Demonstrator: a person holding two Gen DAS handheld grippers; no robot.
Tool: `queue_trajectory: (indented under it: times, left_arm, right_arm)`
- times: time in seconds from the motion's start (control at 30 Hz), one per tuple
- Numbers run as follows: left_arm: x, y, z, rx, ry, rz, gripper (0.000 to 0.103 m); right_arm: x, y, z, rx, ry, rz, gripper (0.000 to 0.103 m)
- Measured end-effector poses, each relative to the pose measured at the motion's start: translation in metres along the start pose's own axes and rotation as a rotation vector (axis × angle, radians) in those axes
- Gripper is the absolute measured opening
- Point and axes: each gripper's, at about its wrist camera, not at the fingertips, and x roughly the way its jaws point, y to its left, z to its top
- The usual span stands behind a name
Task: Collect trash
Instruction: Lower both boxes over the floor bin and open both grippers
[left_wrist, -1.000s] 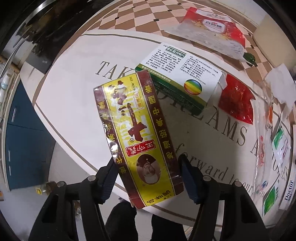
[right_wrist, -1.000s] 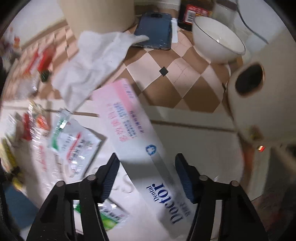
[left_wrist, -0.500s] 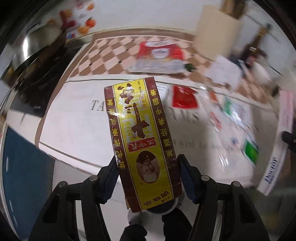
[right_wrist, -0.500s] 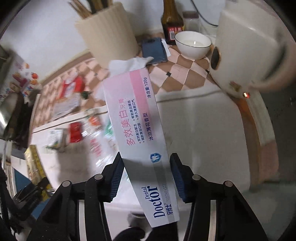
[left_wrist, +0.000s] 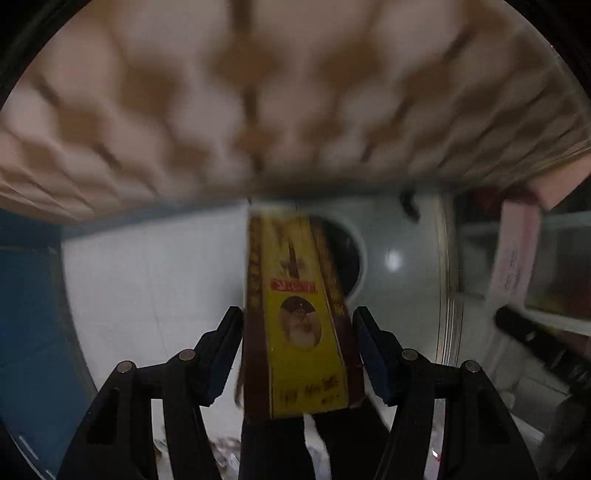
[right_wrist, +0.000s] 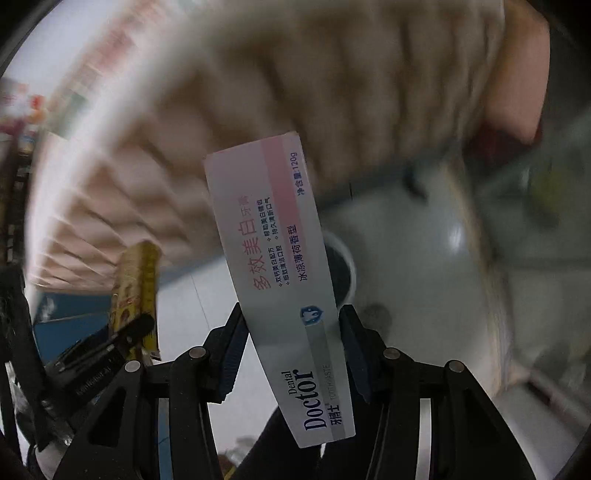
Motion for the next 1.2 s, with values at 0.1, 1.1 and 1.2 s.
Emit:
queue_trajectory:
  times: [0.1,1.1,1.2]
  left_arm:
    - [0.087,0.012,0.007,-0.037,0.085,-0.032,0.056]
    - [0.012,0.026,-0.035,-0.034,-0.085,0.145,0.103]
    - [-0.070,0.013,-0.053,-0.021,-0.127,0.113,0.103]
  right_arm:
    - [0.091,-0.026,-0.018,0.046,0.095,-0.012,0.052]
    - [0.152,-0.018,-0.047,-0.141,0.101,-0.231,0.103]
    - [0.069,0.005,-0.045,-0.177,0.046,-0.237,0.103]
